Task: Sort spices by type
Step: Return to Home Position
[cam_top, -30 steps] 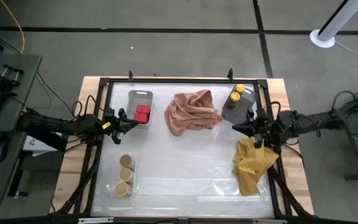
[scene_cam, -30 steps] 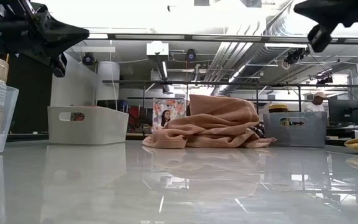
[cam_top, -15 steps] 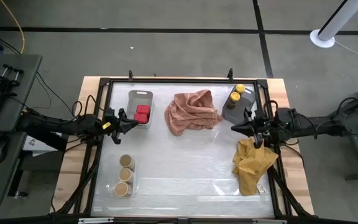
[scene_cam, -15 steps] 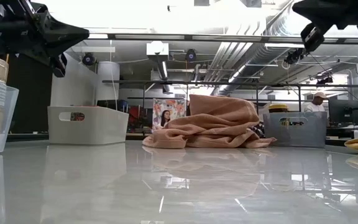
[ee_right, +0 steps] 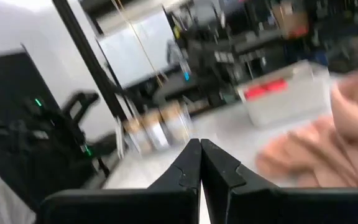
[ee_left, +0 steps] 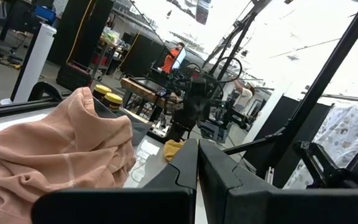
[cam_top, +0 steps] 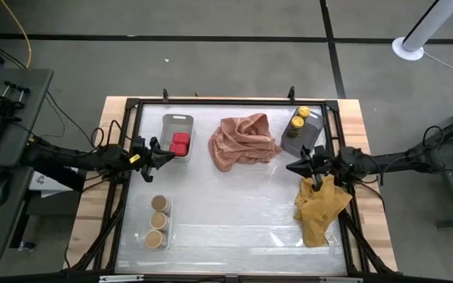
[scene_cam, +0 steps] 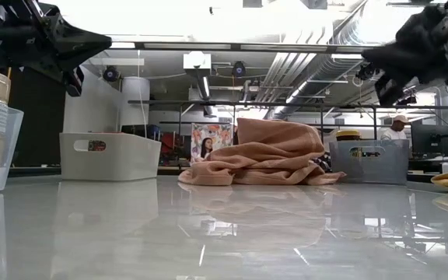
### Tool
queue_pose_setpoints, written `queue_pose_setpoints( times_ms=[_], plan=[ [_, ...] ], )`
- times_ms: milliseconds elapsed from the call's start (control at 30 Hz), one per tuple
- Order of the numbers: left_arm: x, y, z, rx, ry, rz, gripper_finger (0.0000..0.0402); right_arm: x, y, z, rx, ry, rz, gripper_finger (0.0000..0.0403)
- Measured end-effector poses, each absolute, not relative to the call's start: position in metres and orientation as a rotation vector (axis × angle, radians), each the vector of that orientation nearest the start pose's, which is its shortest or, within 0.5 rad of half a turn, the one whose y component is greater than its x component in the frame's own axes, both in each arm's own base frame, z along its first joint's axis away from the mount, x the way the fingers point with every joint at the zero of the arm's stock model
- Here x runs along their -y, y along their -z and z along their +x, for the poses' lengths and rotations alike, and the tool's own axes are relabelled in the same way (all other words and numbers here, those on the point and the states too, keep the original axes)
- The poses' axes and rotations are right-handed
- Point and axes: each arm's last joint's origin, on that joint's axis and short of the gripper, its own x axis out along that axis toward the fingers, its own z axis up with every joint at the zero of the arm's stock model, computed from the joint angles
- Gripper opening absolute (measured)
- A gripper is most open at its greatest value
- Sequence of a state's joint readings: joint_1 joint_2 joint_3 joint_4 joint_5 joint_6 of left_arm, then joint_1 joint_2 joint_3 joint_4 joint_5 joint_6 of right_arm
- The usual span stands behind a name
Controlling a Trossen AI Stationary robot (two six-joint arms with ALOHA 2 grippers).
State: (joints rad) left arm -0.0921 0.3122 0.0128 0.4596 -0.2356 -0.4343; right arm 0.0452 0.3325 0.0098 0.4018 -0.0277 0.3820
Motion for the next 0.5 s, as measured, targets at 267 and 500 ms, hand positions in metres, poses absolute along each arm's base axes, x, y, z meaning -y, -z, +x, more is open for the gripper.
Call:
queue_pose_setpoints(
  times_ms=[267, 500],
  plan=[
    [0.004, -0.185, 0.115, 0.187, -0.106, -0.459, 0.0000, -0.005, -0.158, 0.118, -0.120, -0.007, 0.310, 0.0000],
    [0.004, -0.185, 0.115, 0.188, -0.107, -0.459, 0.0000, -0.001, -0.141, 0.115, -0.290, 0.143, 0.195, 0.0000]
  ],
)
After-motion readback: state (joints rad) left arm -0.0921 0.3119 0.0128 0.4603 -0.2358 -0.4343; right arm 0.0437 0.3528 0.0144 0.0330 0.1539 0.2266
